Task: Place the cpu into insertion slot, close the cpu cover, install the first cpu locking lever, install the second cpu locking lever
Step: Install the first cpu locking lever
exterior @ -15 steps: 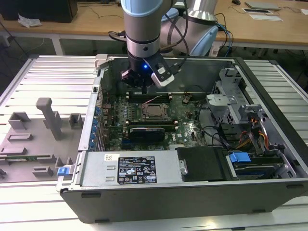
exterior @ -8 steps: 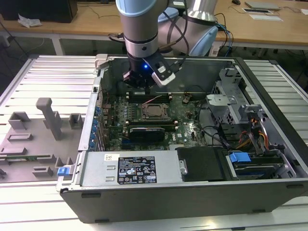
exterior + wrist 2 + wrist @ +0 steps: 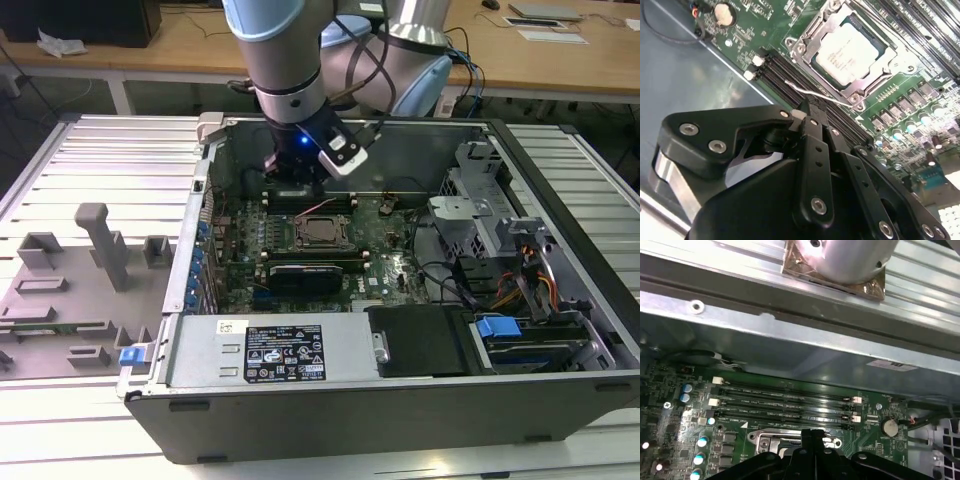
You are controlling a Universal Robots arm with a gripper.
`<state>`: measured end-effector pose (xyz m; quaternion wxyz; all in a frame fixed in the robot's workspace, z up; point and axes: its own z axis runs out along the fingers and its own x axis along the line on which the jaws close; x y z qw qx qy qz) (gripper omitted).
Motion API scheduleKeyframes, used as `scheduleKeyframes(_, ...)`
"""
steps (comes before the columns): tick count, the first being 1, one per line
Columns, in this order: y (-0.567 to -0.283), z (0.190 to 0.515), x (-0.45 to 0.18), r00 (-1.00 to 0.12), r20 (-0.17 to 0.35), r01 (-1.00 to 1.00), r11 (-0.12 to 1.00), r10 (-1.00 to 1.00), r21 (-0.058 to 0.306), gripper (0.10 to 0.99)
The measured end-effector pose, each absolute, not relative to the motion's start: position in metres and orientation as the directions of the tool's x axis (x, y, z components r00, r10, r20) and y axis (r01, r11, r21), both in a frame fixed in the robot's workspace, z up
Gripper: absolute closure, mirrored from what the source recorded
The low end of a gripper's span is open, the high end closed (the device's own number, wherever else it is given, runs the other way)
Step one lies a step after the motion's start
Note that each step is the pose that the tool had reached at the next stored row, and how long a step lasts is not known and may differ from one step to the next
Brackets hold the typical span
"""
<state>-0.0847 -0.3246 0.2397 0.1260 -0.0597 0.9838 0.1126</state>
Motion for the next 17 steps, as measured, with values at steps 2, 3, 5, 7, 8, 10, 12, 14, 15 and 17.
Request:
scheduleKeyframes(2, -0.325, 0.237, -0.085, -0.963, -0.261, -0.117, 0.971, -0.060, 0.207, 0.980)
scheduleKeyframes(3, -0.325, 0.236, -0.085, -0.964, -0.261, -0.103, 0.973, -0.047, 0.208, 0.980)
scheduleKeyframes(5, -0.325, 0.234, -0.085, -0.965, -0.261, -0.071, 0.976, -0.014, 0.208, 0.980)
scheduleKeyframes(7, -0.325, 0.231, -0.085, -0.965, -0.261, -0.041, 0.977, 0.016, 0.208, 0.980)
scheduleKeyframes(8, -0.325, 0.230, -0.085, -0.965, -0.261, -0.031, 0.978, 0.026, 0.208, 0.980)
scheduleKeyframes(10, -0.325, 0.228, -0.085, -0.964, -0.262, -0.013, 0.978, 0.043, 0.208, 0.980)
scheduleKeyframes(12, -0.324, 0.227, -0.085, -0.964, -0.261, 0.000, 0.978, 0.056, 0.208, 0.980)
scheduleKeyframes(14, -0.321, 0.226, -0.085, -0.963, -0.261, 0.005, 0.978, 0.061, 0.208, 0.980)
scheduleKeyframes(15, -0.320, 0.225, -0.085, -0.963, -0.261, 0.006, 0.978, 0.061, 0.208, 0.980)
scheduleKeyframes(17, -0.315, 0.224, -0.085, -0.963, -0.261, 0.008, 0.978, 0.064, 0.208, 0.980)
